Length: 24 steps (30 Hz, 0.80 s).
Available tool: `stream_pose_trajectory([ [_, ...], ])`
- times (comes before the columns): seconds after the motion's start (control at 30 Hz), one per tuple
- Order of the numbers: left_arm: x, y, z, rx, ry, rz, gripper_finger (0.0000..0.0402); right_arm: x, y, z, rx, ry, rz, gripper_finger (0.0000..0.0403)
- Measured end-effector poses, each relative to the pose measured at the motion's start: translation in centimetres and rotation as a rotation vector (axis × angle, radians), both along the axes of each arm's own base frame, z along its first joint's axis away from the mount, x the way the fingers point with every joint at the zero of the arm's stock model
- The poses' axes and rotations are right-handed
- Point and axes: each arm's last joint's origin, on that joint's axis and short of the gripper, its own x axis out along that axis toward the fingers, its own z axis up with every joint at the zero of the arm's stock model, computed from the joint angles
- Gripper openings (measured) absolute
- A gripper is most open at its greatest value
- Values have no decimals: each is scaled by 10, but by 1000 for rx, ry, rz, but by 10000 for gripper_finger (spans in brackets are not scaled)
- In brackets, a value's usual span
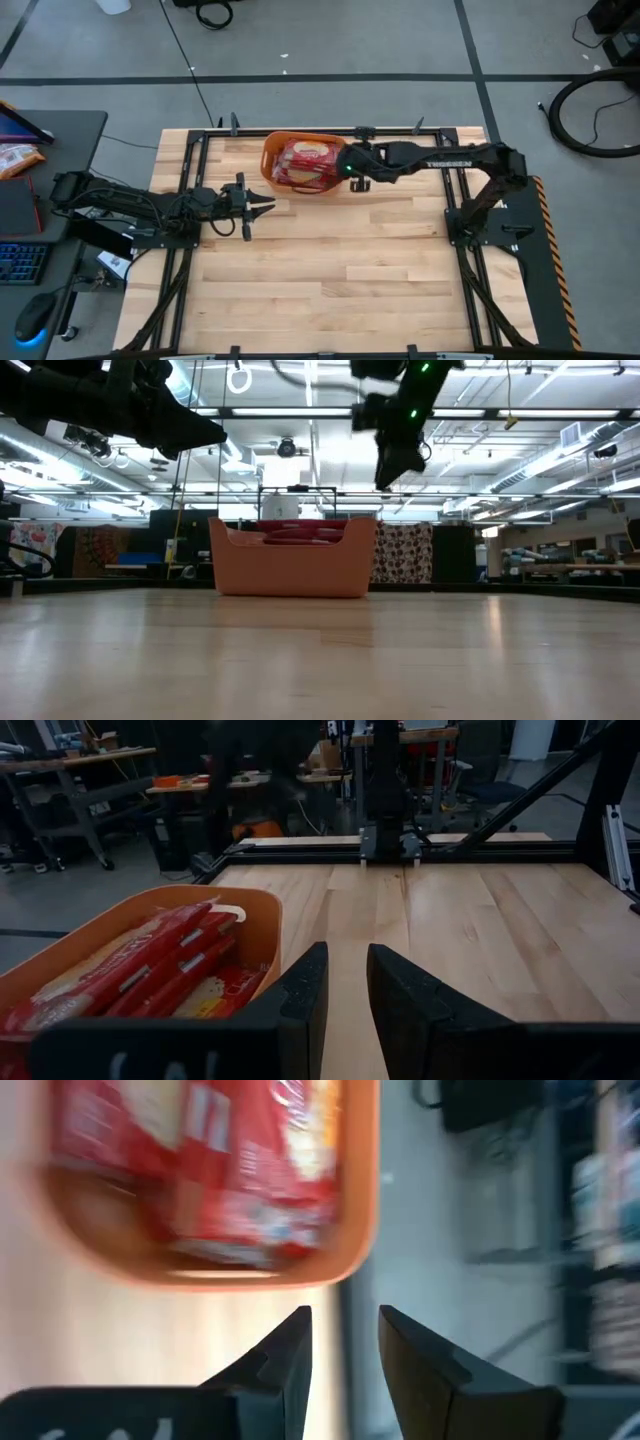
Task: Sort popcorn bags into baskets
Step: Return to Home Position
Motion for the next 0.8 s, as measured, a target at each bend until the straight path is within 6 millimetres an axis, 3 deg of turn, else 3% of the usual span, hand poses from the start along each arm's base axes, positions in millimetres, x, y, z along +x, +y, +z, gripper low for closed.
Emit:
stream_pose_trajectory([
  [0.17, 0, 0, 2, 10, -19, -1, 78, -24, 29, 11, 241, -163, -123, 121],
  [0.3, 1, -3, 11, 26, -103, -101, 78, -51, 53, -5, 299, -237, -172, 121],
  [0.53, -13, 6, -8, 34, -232, -56, 78, -83, 87, -31, 394, -490, -107, 121],
  [0.8, -32, 17, -14, -4, -330, 15, 78, -121, 99, -63, 489, -768, -2, 121],
])
